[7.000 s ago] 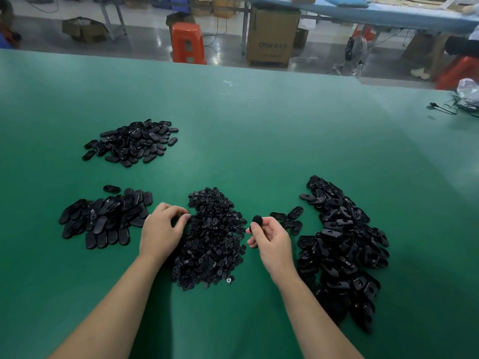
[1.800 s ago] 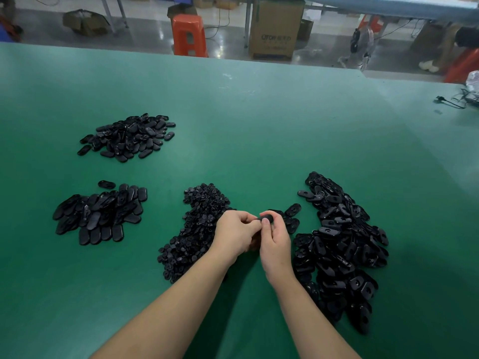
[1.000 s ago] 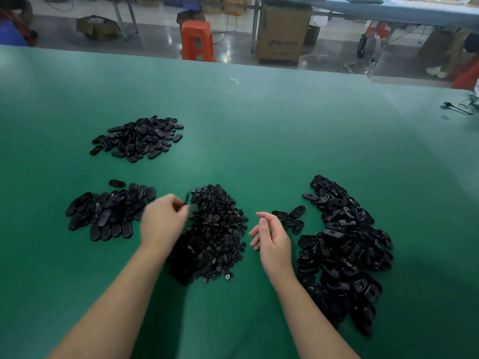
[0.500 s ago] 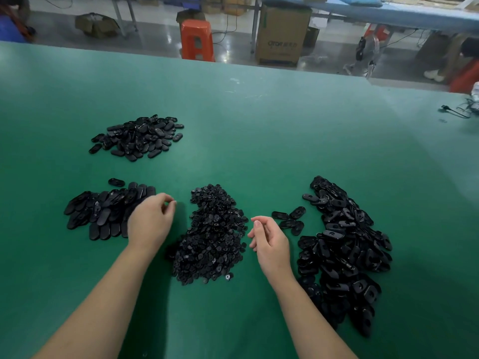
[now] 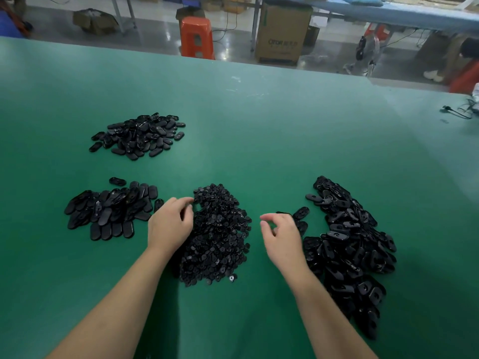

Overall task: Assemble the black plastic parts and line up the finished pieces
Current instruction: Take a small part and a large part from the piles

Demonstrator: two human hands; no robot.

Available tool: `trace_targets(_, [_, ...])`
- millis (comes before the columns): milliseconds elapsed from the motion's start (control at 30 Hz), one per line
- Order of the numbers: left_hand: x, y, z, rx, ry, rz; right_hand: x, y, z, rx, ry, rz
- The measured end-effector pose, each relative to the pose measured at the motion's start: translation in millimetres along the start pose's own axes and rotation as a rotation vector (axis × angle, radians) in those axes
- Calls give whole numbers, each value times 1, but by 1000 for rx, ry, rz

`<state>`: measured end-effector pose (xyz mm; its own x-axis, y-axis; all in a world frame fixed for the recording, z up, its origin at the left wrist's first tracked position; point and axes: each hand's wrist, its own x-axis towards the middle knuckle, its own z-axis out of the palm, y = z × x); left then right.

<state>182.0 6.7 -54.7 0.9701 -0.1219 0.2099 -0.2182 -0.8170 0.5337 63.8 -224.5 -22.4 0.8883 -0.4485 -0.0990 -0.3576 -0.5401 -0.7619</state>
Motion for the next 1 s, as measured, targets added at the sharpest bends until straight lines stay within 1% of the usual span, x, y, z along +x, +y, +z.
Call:
trace_targets(100, [1, 0, 1, 11, -15, -7, 18, 4, -23, -464, -34, -13])
trace_targets(200, [1, 1, 1, 46, -35, -5, 32, 7, -39, -722, -97, -16])
trace_targets(300, [0, 2, 0, 42, -36, -11, 38, 7, -44, -830, -105, -60])
trace_targets(467, [0, 2, -1, 23, -19, -20, 39, 7, -43, -859, -67, -125])
trace_targets(533, [1, 2, -2, 18, -22, -27, 39, 8, -43, -820, -40, -145])
trace_targets(600, [1, 2, -2, 16, -24, -26, 37, 7, -41, -703, 13, -163])
trace_targets(667, [1, 2, -3, 11, -25, -28, 34, 5, -35, -475, 51, -140])
trace_targets(767, [1, 2, -3, 8, -32, -25, 21, 3, -17, -57, 49, -32])
trace_targets(833, [2, 3, -3, 12, -31, -26, 9, 6, -3, 143, 55, 37])
trace_targets(900, [2, 3, -4, 12, -30, -28, -1, 10, 8, 259, 87, 80])
trace_targets(1000, [1, 2, -3, 4, -23, -34, -10, 12, 17, 369, 152, 74])
